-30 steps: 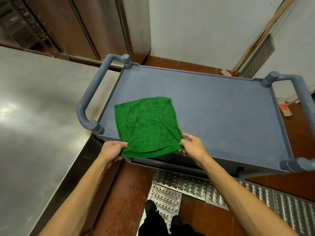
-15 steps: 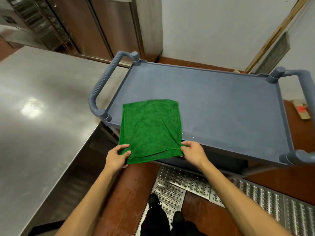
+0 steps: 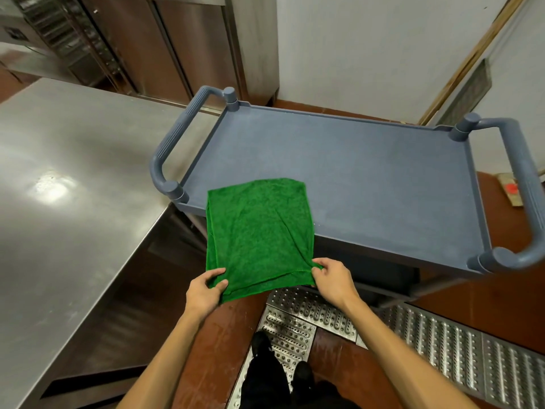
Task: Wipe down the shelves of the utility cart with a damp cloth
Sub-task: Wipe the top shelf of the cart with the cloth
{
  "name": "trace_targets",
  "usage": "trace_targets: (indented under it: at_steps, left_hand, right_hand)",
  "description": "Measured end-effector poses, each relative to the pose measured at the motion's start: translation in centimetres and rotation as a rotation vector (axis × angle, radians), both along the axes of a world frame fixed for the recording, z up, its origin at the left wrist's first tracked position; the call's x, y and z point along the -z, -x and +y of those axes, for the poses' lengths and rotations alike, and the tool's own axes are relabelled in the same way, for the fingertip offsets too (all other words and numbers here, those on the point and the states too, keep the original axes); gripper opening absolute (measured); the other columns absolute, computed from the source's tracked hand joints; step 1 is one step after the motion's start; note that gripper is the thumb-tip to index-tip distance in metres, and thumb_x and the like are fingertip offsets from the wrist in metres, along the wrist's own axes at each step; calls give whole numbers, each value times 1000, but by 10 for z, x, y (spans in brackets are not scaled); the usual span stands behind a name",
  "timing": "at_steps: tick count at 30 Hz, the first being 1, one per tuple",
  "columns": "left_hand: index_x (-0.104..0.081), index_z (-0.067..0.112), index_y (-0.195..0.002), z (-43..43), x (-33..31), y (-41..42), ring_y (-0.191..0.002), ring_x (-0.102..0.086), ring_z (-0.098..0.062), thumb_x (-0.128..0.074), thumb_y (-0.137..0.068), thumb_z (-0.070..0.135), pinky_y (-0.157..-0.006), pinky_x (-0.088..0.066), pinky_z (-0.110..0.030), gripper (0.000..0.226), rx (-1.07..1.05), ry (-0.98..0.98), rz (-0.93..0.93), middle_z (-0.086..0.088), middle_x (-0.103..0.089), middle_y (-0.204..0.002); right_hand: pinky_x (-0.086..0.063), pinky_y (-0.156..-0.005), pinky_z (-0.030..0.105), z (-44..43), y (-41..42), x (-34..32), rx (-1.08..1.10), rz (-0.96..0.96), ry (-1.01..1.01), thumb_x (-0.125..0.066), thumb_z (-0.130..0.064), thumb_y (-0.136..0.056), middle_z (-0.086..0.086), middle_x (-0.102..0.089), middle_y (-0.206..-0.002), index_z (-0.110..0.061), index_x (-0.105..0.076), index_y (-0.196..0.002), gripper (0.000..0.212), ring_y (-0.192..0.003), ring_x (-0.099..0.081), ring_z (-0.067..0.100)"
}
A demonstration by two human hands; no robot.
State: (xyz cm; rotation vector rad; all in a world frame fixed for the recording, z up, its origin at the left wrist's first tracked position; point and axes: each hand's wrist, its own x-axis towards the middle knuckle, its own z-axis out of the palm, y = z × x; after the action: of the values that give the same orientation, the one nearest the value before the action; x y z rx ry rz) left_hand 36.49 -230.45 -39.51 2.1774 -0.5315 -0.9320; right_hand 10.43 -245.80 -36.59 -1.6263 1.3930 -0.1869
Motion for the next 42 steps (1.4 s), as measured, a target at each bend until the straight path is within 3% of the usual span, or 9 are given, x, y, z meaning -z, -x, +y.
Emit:
trace_targets:
  at_steps: [4,11,15,19,22,25,28,34,42]
  left_hand:
    - [-72,45,-98,15,12,8,-85,-74,-25,-75,-88,20,-72,-61,-51,27,14,-13,7,-3,-69,-117]
    - [-71,38,-91,29,4,31,-109,-67,-20,-72,-90,16,-99,-53,-40,22,57,-24,-7,-4,-72,-116]
    - [-75,24,-90,35,-12,44,-102,-68,-16,-67,-94,10,-93,-53,-32,16,77,39,-16,0,-74,-103]
    - [-78,22,-89,43,-25,45,-95,-70,-16,-65,-95,15,-88,-57,-48,17,108,66,-5,5,-76,-95]
    - [-76,23,-91,45,-40,39,-94,-70,-16,-62,-97,20,-85,-58,-51,16,126,103,-26,6,-75,-95]
    - [-73,26,-88,34,-66,32,-91,-68,-6,-60,-98,16,-89,-54,-27,19,165,189,-126,6,-74,-96]
    - [-71,22,-87,13,-99,26,-82,-66,-2,-58,-98,10,-72,-49,-7,20,118,308,-163,4,-72,-94]
    - [-75,22,-92,-42,-136,-12,-90,-68,-19,-62,-98,23,-85,-54,-36,14,69,496,-175,-1,-74,-94]
    - [-73,32,-86,-135,-127,-55,-84,-68,-5,-67,-95,19,-84,-53,-29,17,208,412,-283,15,-73,-84]
  right_hand:
    - [-42,-53,10,13,12,-1,-13,17,4,-50,-16,-96,-7,-62,-61,-14,-62,-130,36,-55,-55,5]
    - [-42,-58,9,36,29,-1,-40,10,19,-51,-19,-99,-9,-63,-67,-15,-63,-128,31,-61,-58,4]
    - [-42,-76,23,46,38,-6,-42,-32,32,-50,-19,-100,-2,-71,-104,-16,-63,-127,30,-93,-64,12]
    - [-42,-65,6,55,48,-15,-1,-151,-1,-48,-17,-102,-12,-70,-97,-21,-65,-116,23,-82,-63,-6]
    - [-41,-66,3,57,56,-26,31,-232,1,-47,-18,-103,-13,-70,-102,-23,-66,-114,23,-91,-61,-6]
    - [-43,-69,6,49,57,-41,62,-296,17,-46,-21,-103,-15,-70,-101,-26,-66,-116,24,-87,-62,-7]
    - [-52,-73,24,34,50,-60,101,-381,46,-47,-23,-103,-12,-71,-91,-25,-67,-115,23,-73,-61,-4]
    - [-48,-58,20,-9,20,-102,175,-570,95,-49,-19,-102,-7,-64,-70,-19,-69,-104,20,-55,-53,0]
    - [-55,-61,19,-82,-27,-84,490,-642,6,-52,-17,-101,8,-65,-80,-2,-62,-118,24,-61,-61,7]
